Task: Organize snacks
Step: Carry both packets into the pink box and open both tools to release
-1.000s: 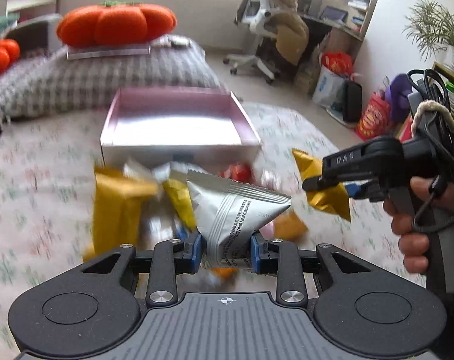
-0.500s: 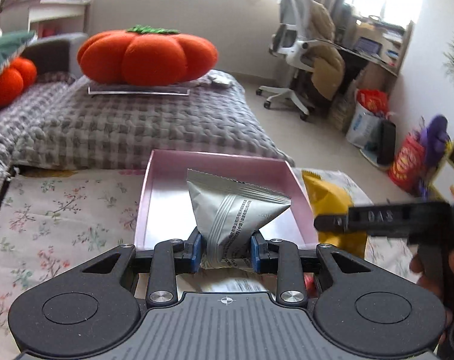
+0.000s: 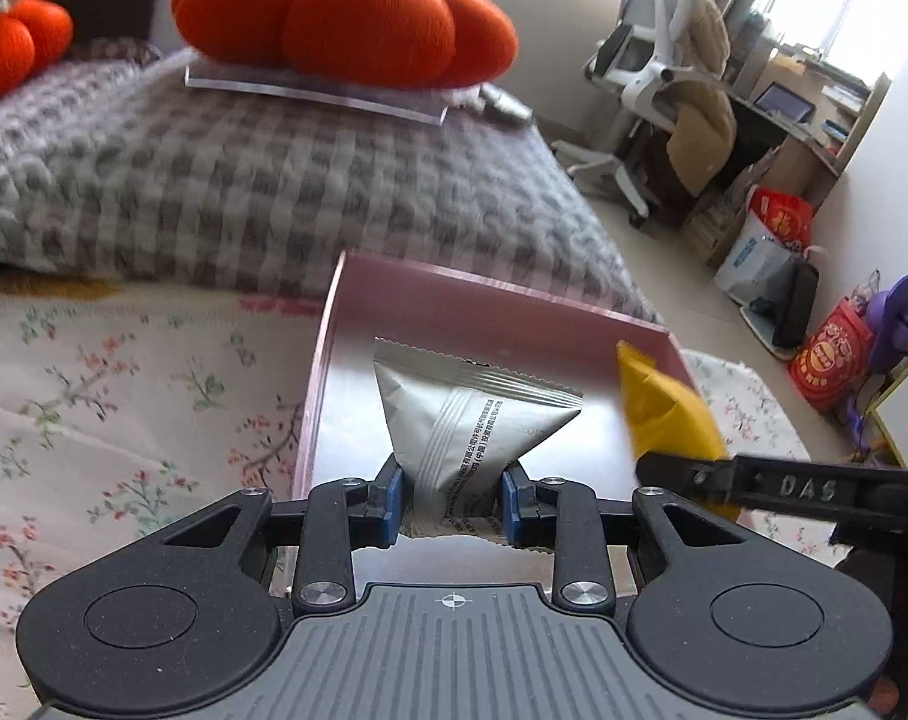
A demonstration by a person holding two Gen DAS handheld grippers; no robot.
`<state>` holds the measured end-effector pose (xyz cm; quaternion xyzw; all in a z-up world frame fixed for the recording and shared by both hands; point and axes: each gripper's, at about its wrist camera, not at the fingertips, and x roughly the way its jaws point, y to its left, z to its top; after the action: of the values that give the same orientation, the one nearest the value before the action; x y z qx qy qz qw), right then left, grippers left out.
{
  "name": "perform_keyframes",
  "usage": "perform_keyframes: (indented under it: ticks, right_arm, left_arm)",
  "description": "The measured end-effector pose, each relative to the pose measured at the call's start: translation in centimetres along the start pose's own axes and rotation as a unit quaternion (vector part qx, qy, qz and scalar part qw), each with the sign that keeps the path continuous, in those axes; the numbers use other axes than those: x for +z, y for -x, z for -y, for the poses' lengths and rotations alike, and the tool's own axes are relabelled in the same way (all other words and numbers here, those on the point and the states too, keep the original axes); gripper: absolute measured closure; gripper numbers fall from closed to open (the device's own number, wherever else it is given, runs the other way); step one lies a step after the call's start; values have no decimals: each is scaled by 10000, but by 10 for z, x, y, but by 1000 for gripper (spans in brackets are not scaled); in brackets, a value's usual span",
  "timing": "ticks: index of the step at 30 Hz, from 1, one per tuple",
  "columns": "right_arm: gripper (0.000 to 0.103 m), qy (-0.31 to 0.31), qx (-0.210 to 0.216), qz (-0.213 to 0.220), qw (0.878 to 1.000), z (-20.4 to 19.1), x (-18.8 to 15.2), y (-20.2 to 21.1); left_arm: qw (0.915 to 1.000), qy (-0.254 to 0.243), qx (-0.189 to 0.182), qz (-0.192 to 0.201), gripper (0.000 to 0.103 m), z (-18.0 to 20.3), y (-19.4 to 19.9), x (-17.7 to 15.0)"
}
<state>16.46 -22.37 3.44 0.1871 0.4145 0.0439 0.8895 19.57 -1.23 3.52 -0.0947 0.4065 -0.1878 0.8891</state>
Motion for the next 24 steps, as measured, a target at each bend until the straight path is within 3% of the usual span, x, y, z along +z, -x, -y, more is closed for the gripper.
perform_keyframes:
  ticks: [6,15,17,22,24]
  right_arm:
    - [67,-177,-161,34,9997,18,0,-11]
    - [65,338,-450,294,9980,17,-3,-10]
    - [61,318,-417,304,9982,17,-2,-8]
    - [43,248,-241,452,9984,11,4,18]
    - [42,255,-252,572,9977,6,9,36]
  left_arm:
    - [9980,239,311,-488,73,-3,-13,-11]
    - [9953,397,510,-723,70,5,-3,-19]
    - [9966,402,503,-521,69,4,3,-15]
    - [9982,110,591,-14,37,14,29,-2]
    - [9980,94,622,25,35,18,40,3]
